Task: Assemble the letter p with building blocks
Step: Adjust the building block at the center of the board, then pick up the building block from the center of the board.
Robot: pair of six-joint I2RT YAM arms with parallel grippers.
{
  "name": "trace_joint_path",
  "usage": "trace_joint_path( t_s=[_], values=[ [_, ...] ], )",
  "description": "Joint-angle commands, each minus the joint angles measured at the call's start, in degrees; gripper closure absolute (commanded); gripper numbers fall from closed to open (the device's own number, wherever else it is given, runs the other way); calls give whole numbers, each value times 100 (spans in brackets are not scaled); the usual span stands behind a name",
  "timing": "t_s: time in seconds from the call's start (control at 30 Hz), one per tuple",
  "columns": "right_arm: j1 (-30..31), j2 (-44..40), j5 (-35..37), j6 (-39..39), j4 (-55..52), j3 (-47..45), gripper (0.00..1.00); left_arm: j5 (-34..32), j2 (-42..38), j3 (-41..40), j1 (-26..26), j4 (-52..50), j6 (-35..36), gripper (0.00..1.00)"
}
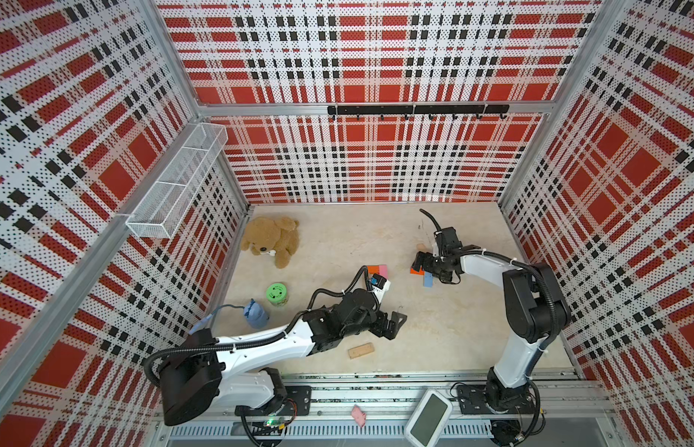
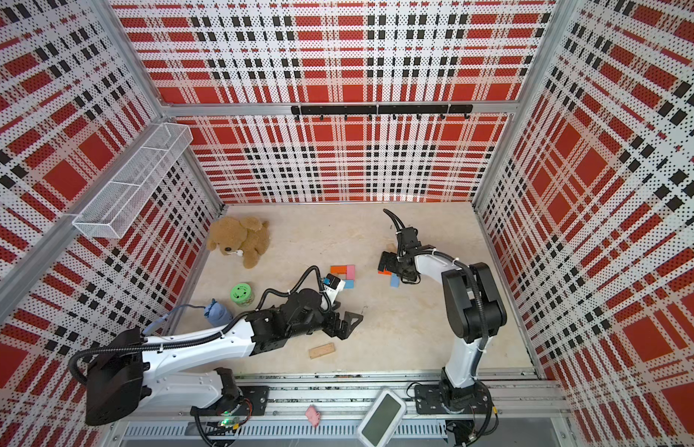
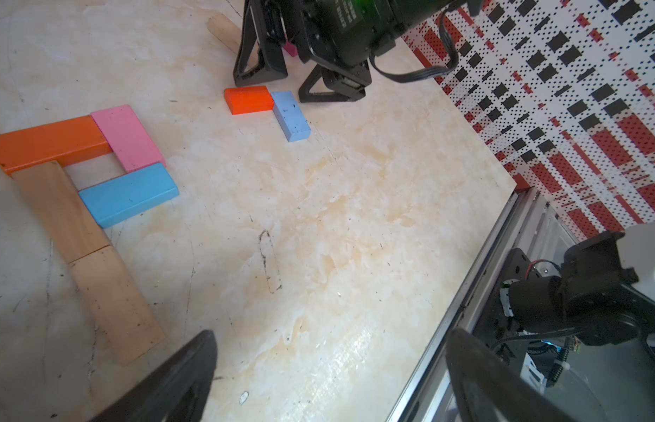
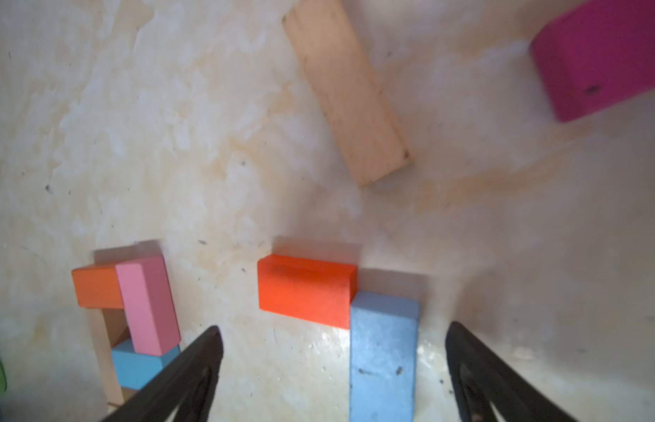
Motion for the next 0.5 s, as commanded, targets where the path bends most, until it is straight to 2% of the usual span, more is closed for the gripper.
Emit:
trace_joint_path(
  t_s=[0.0, 0.13, 0.27, 0.47],
  values=[
    [-4, -44, 529, -544, -166, 555, 8, -135, -118, 94, -13, -20, 4, 1],
    [-4, 371, 699, -1016, -523, 1106, 11, -114, 1, 137, 3, -19, 9, 1],
    [-4, 626, 846, -1289, -585, 1425, 11, -91, 78, 162, 13, -20, 13, 1],
    [-4, 1142, 1003, -1568, -912, 2016, 17, -83, 44, 138, 49, -20, 13, 1]
  ],
)
